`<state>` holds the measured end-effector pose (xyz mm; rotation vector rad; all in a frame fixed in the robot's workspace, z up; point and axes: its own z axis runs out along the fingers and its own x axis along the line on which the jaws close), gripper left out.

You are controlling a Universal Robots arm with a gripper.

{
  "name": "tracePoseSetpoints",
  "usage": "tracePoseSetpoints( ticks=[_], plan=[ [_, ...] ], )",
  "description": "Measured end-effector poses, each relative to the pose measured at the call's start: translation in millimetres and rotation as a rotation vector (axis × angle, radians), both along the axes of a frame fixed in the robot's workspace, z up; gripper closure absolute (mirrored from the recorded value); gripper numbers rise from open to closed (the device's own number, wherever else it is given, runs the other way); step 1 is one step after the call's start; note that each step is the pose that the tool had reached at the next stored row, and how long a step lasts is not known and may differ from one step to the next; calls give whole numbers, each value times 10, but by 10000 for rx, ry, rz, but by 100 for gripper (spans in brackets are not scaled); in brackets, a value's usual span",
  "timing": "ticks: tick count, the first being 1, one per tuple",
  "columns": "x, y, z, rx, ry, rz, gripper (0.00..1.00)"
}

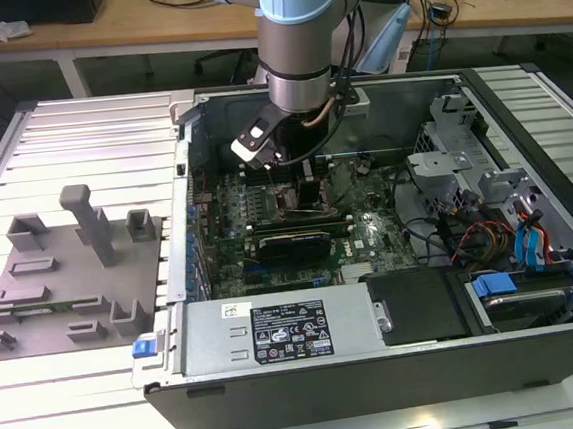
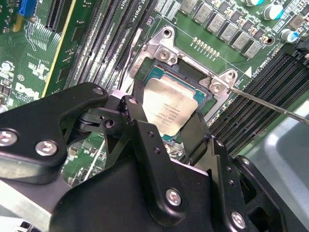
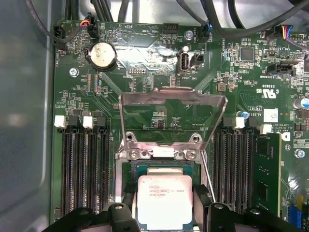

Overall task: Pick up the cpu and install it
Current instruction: 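Place the cpu into insertion slot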

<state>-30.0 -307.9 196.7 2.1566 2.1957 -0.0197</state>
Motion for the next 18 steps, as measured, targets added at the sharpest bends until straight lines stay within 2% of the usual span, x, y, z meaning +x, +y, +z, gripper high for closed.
tracePoseSetpoints(
  ticks=[18],
  plan=[
    [-4,0,-3,4,1,23,45]
  ],
)
